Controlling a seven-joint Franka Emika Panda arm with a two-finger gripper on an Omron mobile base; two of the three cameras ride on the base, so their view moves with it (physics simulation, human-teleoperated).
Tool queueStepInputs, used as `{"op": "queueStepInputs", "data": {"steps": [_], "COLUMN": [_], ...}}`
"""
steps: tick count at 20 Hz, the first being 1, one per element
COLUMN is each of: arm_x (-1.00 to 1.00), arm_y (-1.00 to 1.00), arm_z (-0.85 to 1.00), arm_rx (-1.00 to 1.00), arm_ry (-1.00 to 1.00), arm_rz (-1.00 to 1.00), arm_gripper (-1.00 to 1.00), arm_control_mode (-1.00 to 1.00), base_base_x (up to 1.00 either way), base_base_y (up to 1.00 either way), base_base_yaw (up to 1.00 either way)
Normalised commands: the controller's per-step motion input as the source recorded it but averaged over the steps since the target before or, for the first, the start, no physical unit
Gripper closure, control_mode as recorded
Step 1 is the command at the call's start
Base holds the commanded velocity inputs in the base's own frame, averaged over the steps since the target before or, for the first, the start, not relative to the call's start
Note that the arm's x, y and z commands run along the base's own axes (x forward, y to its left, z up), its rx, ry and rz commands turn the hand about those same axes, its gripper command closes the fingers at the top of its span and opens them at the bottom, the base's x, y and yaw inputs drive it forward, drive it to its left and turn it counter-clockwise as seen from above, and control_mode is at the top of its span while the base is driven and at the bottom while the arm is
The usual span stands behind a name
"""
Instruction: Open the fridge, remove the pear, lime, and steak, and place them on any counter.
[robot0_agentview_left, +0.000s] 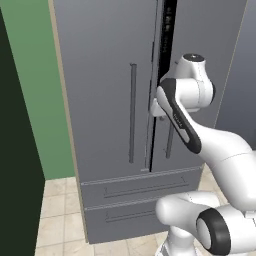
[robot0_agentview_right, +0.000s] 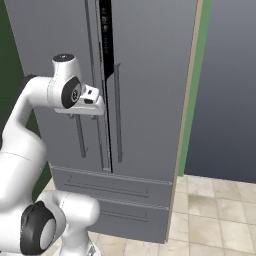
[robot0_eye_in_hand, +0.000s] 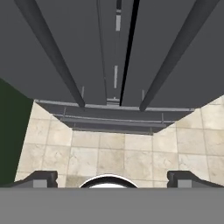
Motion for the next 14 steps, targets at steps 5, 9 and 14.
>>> {"op": "queueStepInputs", "data": {"steps": [5,9,14], "arm_x": [0.00,0.00,-0.01], "arm_y": [0.00,0.00,-0.04], "arm_z": [0.00,0.00,0.00], "arm_rx": [0.00,0.00,0.00], "arm_ry": [0.00,0.00,-0.35], "arm_rz": [0.00,0.00,0.00], "arm_gripper": [-1.00,-1.00,-1.00], "arm_control_mode": [1.00,1.00,-1.00], "base_base_x": [0.00,0.00,0.00], "base_base_y": [0.00,0.00,0.00], "base_base_yaw": [0.00,0.00,0.00]}}
